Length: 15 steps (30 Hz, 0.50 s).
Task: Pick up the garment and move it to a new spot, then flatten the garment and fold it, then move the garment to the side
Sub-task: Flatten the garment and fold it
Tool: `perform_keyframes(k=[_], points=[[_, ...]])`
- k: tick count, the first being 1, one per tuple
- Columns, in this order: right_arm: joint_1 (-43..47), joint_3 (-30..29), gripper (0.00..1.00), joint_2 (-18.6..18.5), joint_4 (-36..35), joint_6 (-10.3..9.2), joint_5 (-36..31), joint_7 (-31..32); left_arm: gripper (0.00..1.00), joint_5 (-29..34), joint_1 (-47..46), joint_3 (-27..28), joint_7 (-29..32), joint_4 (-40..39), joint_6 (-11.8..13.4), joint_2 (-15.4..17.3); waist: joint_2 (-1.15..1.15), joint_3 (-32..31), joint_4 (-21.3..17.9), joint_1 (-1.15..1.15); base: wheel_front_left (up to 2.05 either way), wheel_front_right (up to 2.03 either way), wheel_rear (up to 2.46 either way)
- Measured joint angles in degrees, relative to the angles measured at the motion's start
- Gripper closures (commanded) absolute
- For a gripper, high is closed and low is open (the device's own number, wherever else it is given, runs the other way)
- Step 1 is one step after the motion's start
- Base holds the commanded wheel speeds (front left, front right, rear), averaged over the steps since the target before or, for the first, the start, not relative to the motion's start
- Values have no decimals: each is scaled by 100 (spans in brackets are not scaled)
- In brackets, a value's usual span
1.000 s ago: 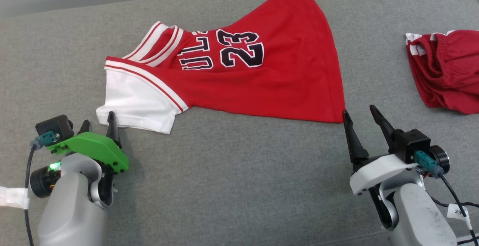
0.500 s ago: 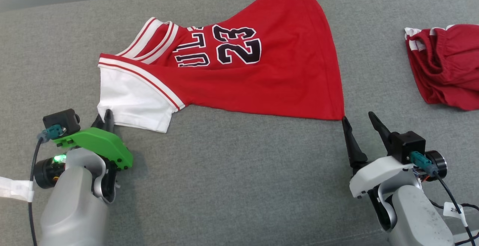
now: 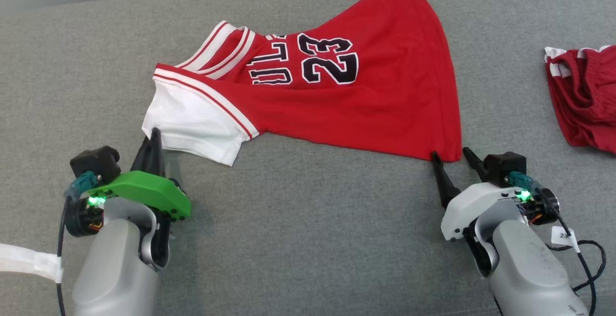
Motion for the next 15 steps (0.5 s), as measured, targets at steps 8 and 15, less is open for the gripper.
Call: perform_keyframes(k=[8, 15], points=[[-219, 87, 100, -13, 411, -4, 352, 13, 100, -15, 428, -108, -64, -552, 14, -78, 0, -108, 125, 0, 0, 0, 0], [-393, 216, 100, 3, 292, -4, 611, -172, 100, -58, 648, -136, -18, -1050, 59, -57, 0, -333, 104, 0, 0, 0, 0]])
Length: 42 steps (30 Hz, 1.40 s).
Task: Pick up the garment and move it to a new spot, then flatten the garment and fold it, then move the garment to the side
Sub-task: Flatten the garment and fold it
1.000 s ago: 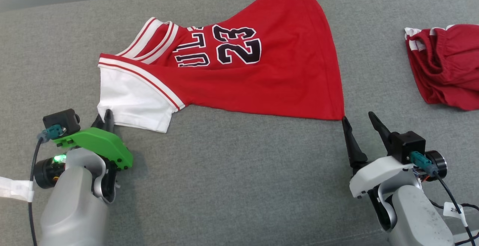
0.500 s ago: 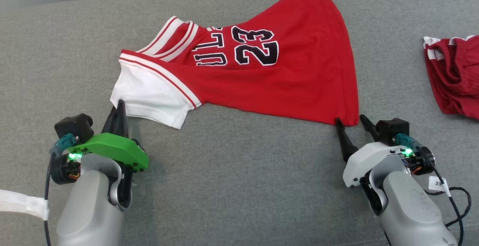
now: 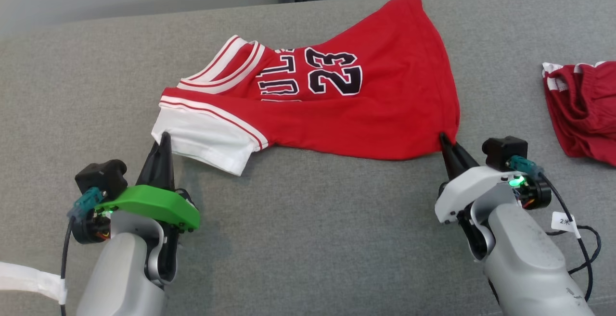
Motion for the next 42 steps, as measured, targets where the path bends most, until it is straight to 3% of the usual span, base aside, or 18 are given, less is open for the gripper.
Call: perform_keyframes(k=[10, 26, 29, 35, 42], points=[[-133, -389, 100, -4, -1473, 1, -530, -52, 100, -245, 168, 241, 103, -1379, 7, 242, 0, -589, -115, 0, 0, 0, 0], [692, -721, 100, -183, -6312, 1, -1128, 1681, 100, -63, 225, 639, 1027, -5067, 526, 1007, 0, -1527, -293, 0, 0, 0, 0], [777, -806, 100, -253, -6931, 1, -1182, 1956, 100, -3, 42, 671, 1292, -5571, 573, 1183, 0, -1545, -337, 0, 0, 0, 0], [825, -972, 100, -341, -7500, 1, -1156, 2373, 100, 2, -359, 591, 1846, -5936, 601, 1417, 0, -1424, -352, 0, 0, 0, 0], [556, -745, 100, -494, -7013, 1, -921, 2473, 100, -167, -1045, 346, 2192, -5394, 572, 1352, 0, -1017, -340, 0, 0, 0, 0]])
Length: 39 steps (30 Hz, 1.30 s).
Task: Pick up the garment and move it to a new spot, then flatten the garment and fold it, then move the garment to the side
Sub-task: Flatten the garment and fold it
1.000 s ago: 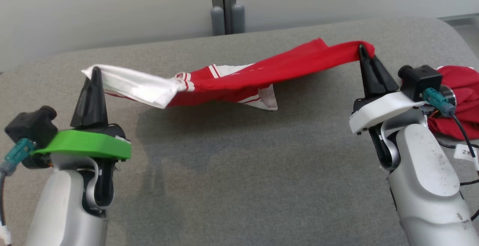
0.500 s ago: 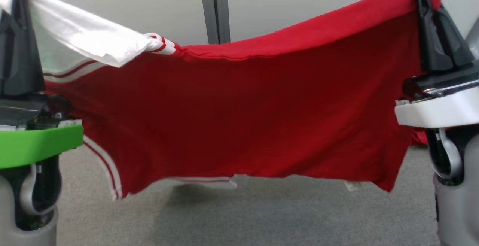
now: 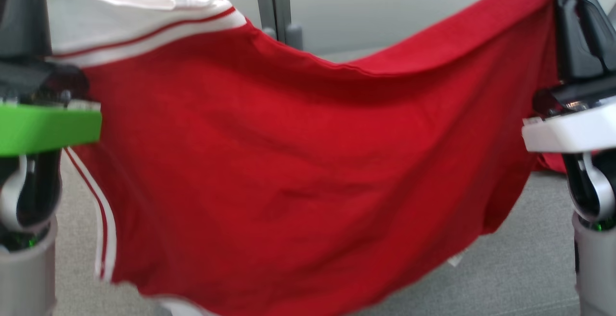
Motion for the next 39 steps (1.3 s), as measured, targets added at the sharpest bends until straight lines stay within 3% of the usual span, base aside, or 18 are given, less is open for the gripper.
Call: perform_keyframes(k=[4, 8, 12, 21, 25, 31, 35, 39], points=[[-755, 264, 100, -225, 743, 0, -3, -108, 100, 121, -728, -105, 56, 638, -124, 71, 0, 384, 15, 0, 0, 0, 0], [-2107, 521, 100, -313, 1758, 1, -138, -378, 100, 598, -1953, -387, 26, 1570, -313, 276, 0, 870, 30, 0, 0, 0, 0], [-3612, 746, 100, -387, 2938, 1, -654, -832, 100, 1077, -3259, -702, -237, 2739, -427, 277, 0, 1391, 59, 0, 0, 0, 0], [-5896, 438, 100, -107, 5441, 2, -1868, -1737, 100, 1578, -5305, -1029, -1548, 4976, -305, -458, 0, 2465, 249, 0, 0, 0, 0], [-6123, -3, 100, 65, 6268, 2, -2382, -2172, 100, 1396, -5472, -989, -2210, 5700, -278, -846, 0, 2909, 450, 1, 0, 0, 0], [-5647, -492, 100, 255, 6984, 3, -2611, -2505, 100, 1091, -4909, -982, -2553, 5985, -478, -1109, 0, 3331, 706, 1, 0, 0, 0], [-5209, -623, 100, 364, 7195, 3, -2526, -2598, 100, 875, -4217, -905, -2608, 5769, -578, -1137, 0, 3526, 824, 1, 0, 0, 0], [-4790, -651, 100, 446, 6971, 3, -2105, -2618, 100, 828, -3298, -771, -2629, 5029, -625, -1135, 0, 3592, 840, 1, 0, 0, 0]])
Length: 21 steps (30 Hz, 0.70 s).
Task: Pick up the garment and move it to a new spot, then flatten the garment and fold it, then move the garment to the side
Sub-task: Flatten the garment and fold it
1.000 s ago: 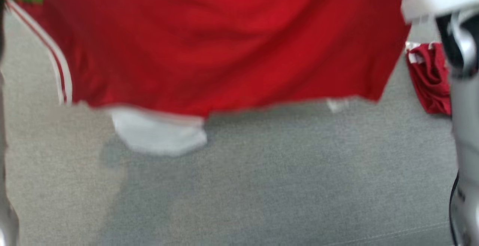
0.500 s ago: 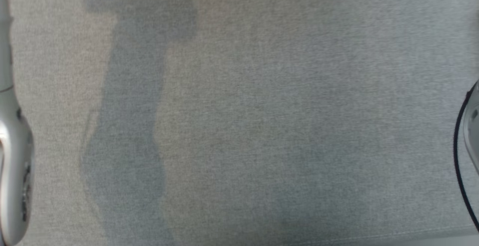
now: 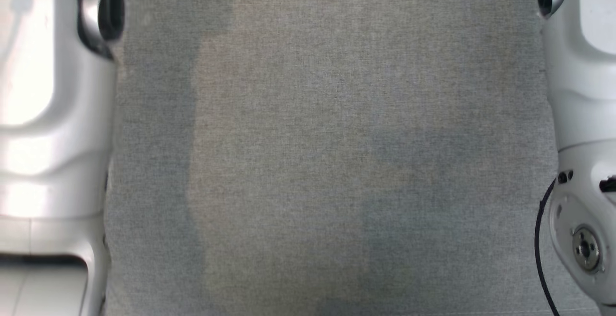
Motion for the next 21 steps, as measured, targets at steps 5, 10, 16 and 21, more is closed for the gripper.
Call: perform_keyframes(k=[5, 10, 16, 21], points=[[813, 119, 100, 26, -638, -1, 753, -4, 100, 67, 1263, 132, -2, -928, -10, 38, 0, -138, -58, 0, 0, 0, 0], [1655, 283, 100, 35, -1190, -1, 1234, -4, 100, 90, 2324, 371, -3, -1679, -5, -27, 0, -388, -125, -1, 0, 0, 0], [2698, 554, 100, 46, -1716, -1, 1797, -4, 100, 146, 3727, 694, -2, -2450, 104, -240, 0, -797, -215, -1, 0, 0, 0], [3531, 609, 100, 46, -2094, -1, 2103, -4, 100, 85, 4721, 840, -2, -2729, 153, -389, 0, -1221, -267, -1, 0, 0, 0]])
